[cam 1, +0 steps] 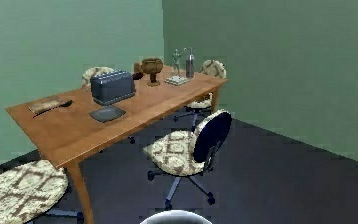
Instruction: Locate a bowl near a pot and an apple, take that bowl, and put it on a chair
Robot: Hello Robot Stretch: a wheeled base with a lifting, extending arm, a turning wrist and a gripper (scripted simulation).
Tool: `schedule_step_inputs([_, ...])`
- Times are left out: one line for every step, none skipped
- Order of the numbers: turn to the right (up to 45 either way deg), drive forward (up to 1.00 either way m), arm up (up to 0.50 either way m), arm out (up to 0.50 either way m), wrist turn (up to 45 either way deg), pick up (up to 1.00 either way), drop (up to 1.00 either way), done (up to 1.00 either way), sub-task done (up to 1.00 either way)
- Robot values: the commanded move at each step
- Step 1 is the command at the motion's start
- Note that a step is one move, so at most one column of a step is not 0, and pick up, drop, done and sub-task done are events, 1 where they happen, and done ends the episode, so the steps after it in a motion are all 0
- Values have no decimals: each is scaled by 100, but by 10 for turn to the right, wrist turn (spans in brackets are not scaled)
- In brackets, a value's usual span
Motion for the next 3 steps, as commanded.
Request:
schedule_step_inputs([0, 30, 0, 0, 0, 0, 0, 0, 0])
schedule_step_inputs([450, 0, 0, 0, 0, 0, 0, 0, 0])
schedule_step_inputs([-390, 0, 0, 0, 0, 0, 0, 0, 0])
